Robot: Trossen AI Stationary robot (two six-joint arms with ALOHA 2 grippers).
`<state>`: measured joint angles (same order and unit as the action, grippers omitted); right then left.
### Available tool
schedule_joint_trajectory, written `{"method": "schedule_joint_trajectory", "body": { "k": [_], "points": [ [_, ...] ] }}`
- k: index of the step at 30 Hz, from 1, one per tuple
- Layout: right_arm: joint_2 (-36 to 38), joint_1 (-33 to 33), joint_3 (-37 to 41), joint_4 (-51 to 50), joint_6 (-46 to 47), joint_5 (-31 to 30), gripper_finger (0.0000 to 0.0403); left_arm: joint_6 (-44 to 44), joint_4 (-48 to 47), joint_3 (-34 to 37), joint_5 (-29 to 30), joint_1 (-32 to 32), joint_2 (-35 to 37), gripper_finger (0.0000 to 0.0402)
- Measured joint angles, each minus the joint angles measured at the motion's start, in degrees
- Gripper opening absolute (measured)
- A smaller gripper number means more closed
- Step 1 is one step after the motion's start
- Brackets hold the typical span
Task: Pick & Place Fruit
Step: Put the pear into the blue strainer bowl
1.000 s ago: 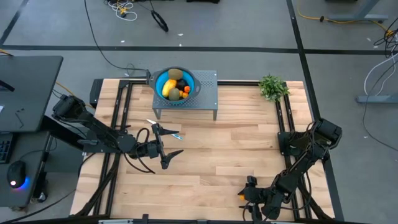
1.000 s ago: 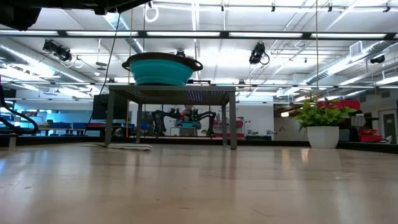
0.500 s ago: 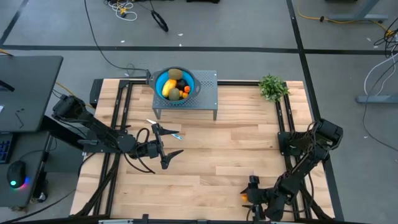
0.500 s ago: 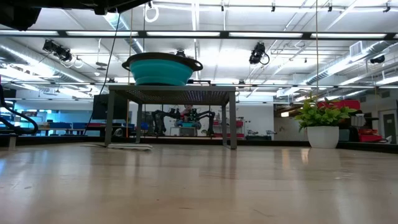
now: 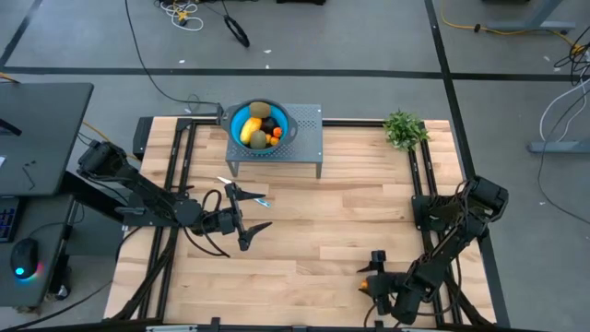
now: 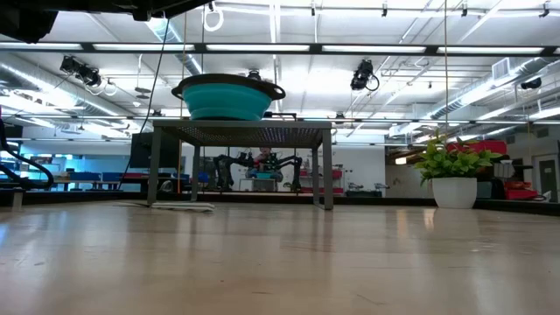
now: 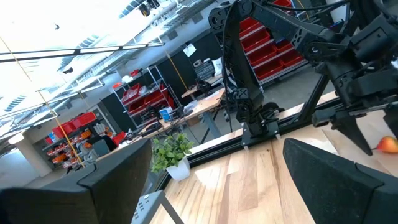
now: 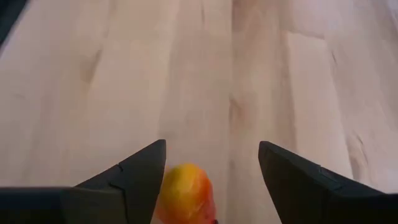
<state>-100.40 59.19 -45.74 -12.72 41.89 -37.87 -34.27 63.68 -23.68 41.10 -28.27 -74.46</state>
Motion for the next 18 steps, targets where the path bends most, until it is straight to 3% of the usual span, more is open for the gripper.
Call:
{"method": "schedule_joint_trajectory", "body": {
  "k": [7,12,18],
  "points": [
    [0.0,0.2,0.1,-2.2,1.4,0.4,0.0267,0.0,0.0,0.0,0.0,0.0,0.0,0.0373],
    [0.0,1.4,3.0,1.4,5.7,0.3,0.0267,0.0,0.0,0.0,0.0,0.0,0.0,0.0373],
    [0.0,6.3,9.1,9.3,12.2,-8.1,0.0267,0.0,0.0,0.0,0.0,0.0,0.0,0.0373]
  ]
}}
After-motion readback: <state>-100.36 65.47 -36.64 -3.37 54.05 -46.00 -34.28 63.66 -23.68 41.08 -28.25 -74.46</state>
